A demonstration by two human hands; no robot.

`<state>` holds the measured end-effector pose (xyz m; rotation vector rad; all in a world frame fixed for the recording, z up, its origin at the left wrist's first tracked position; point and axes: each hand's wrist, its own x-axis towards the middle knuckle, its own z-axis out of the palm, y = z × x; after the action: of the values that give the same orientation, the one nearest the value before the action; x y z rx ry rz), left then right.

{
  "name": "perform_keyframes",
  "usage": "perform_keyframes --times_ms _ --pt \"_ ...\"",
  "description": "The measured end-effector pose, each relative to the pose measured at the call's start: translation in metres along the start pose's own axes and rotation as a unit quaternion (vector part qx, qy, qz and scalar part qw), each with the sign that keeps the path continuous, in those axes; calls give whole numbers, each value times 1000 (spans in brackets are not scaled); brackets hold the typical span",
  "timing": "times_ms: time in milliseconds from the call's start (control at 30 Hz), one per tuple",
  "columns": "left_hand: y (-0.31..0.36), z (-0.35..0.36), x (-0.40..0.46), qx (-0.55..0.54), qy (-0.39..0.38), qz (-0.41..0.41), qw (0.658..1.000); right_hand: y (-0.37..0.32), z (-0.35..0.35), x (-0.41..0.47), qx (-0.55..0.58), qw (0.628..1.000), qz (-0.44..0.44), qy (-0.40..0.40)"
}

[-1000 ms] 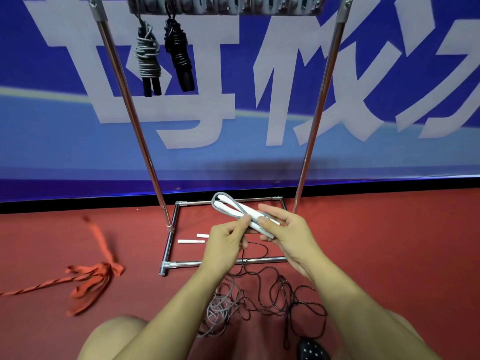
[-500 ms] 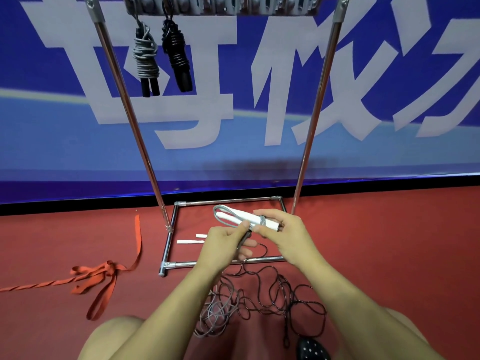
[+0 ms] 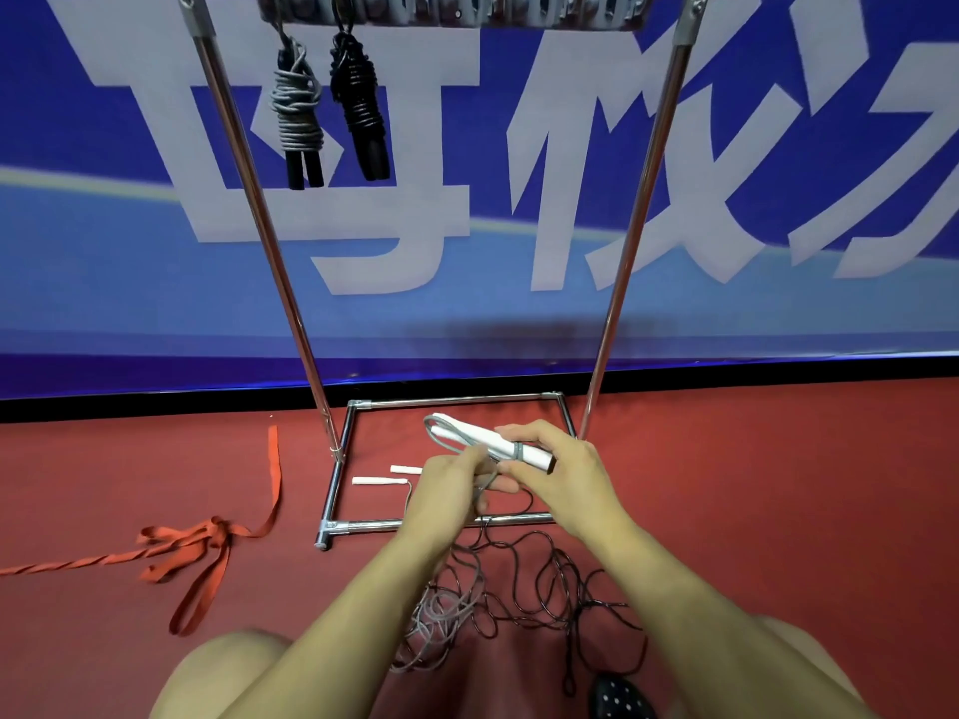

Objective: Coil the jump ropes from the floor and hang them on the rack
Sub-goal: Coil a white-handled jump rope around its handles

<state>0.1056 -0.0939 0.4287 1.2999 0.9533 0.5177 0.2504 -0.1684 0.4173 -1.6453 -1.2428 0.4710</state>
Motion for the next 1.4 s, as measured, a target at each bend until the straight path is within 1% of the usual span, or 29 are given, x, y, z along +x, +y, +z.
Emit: perform_keyframes --times_ms 67,133,233,300,433,467,533,600,667,700,733,767,833,900,1000,1100,1233,1300,1400 --pt "0 -1 2 -15 15 -13 1000 2 1 -1 3 1000 -15 -21" --pt "-3 -4 5 15 26 -5 1000 1 2 -3 15 999 -17 -38" --pt "-6 -4 5 32 11 21 999 -1 -2 -3 20 998 -1 -60" --pt "-5 -4 4 34 0 35 999 -1 -4 -2 47 996 9 -69" --pt "-1 -2 3 60 -7 54 997 0 -13 4 158 983 66 -66" --pt "-1 -1 2 73 -18 64 995 0 -17 6 173 978 89 -79" --pt "2 1 -3 110 -44 83 989 3 -26 7 163 970 131 -128" --pt "4 2 -7 142 -66 101 983 4 -33 6 178 950 153 -205" --pt "3 2 -8 155 -84 116 978 1 -36 2 262 909 192 -260" --pt "2 2 -8 154 -92 122 976 -1 -38 0 300 890 213 -271" --pt "1 2 -7 150 -96 124 976 -3 -39 -1 321 879 223 -273" --pt "2 2 -6 145 -97 120 977 -4 -40 -1 325 878 223 -272" --pt "2 2 -5 134 -98 114 980 -3 -39 0 313 885 210 -272" --pt "2 2 -5 146 -97 116 978 1 -38 1 290 896 198 -270" --pt "-1 0 0 168 -96 110 975 5 -39 2 217 925 175 -259" --pt "-4 -3 7 188 -51 83 977 4 -41 2 129 948 136 -256" --pt "-7 -5 11 183 -11 77 980 7 -40 7 72 972 111 -196" --pt "-4 -6 11 166 -7 86 982 12 -40 9 59 977 108 -173" --pt "1 -5 9 169 -13 103 980 16 -37 9 38 981 98 -163"
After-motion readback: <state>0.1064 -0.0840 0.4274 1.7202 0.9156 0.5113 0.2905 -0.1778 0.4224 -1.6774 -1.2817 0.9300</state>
